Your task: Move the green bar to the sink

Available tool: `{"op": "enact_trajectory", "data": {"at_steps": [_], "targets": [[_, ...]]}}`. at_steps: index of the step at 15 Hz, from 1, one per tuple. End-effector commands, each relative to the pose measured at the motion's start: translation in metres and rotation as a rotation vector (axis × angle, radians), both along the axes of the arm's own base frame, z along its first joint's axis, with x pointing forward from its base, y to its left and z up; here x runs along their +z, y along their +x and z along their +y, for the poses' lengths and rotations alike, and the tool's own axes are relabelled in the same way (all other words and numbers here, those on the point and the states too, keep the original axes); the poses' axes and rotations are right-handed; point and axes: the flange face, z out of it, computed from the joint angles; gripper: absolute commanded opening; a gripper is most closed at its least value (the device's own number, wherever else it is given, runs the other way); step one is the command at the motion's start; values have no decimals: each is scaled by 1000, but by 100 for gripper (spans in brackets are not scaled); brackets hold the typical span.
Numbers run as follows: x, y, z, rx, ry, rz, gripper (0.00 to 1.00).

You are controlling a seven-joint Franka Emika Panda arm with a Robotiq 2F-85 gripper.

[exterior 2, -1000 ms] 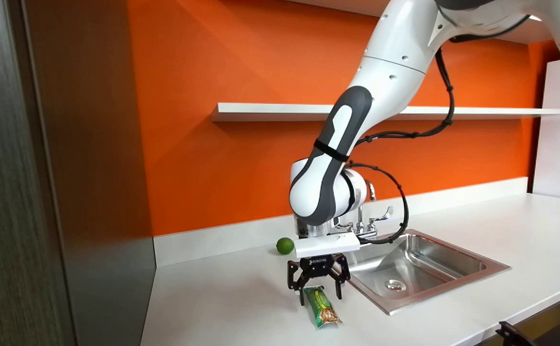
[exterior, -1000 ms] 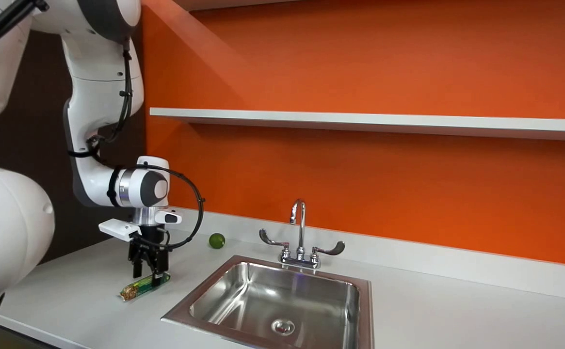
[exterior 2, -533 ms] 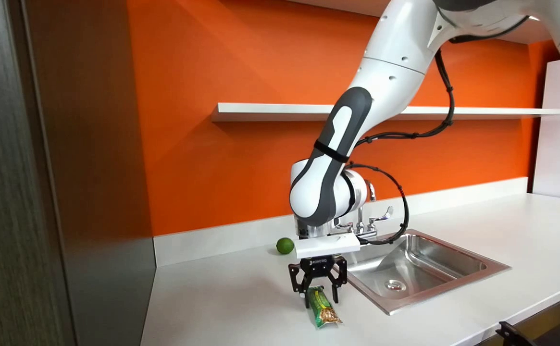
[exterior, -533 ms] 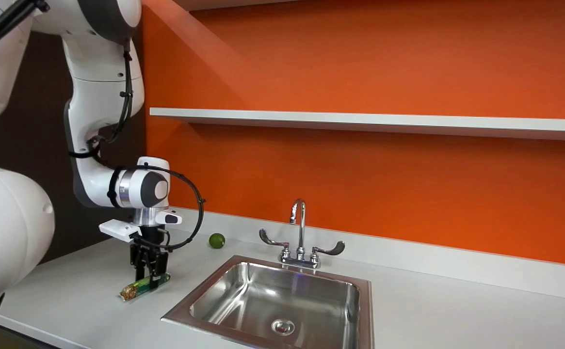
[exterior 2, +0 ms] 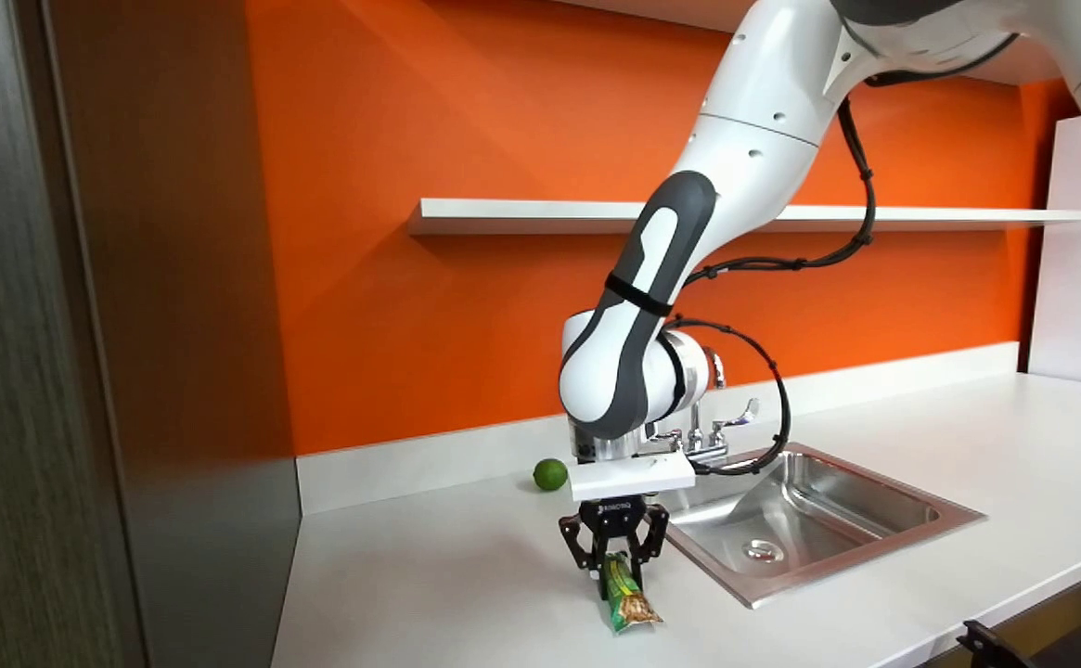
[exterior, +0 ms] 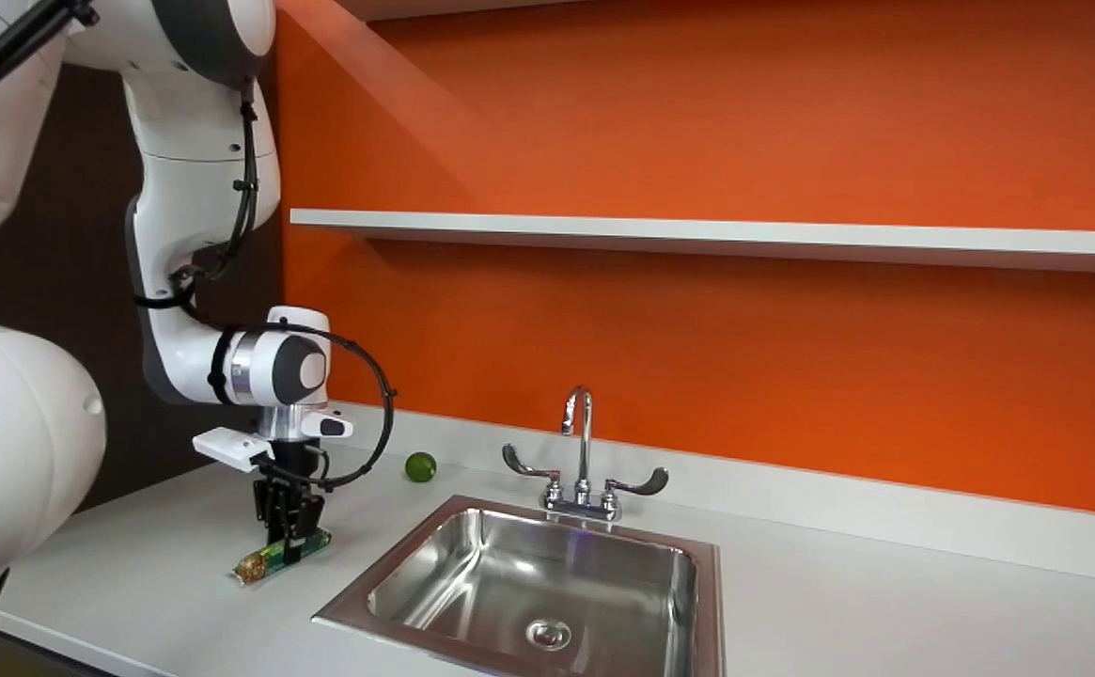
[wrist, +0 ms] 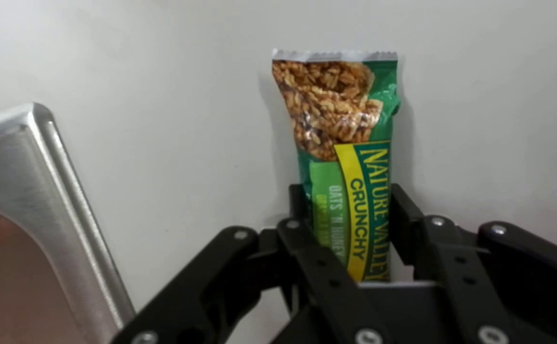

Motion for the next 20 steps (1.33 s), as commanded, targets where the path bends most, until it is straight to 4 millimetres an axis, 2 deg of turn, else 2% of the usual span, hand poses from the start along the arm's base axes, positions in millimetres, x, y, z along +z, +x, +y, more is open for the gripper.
{"op": "enact_trajectory", "data": {"at_steps": [1,9,15,17,20], "targets": [[8,4,-3,-18,0,-16,18],[66,7,-29,15,-34,-60,18],[96,4,-45,39,-30,-66,18],[101,7,-64,35,-25,-68,18],[107,14,-107,13,-26,-70,18]]}}
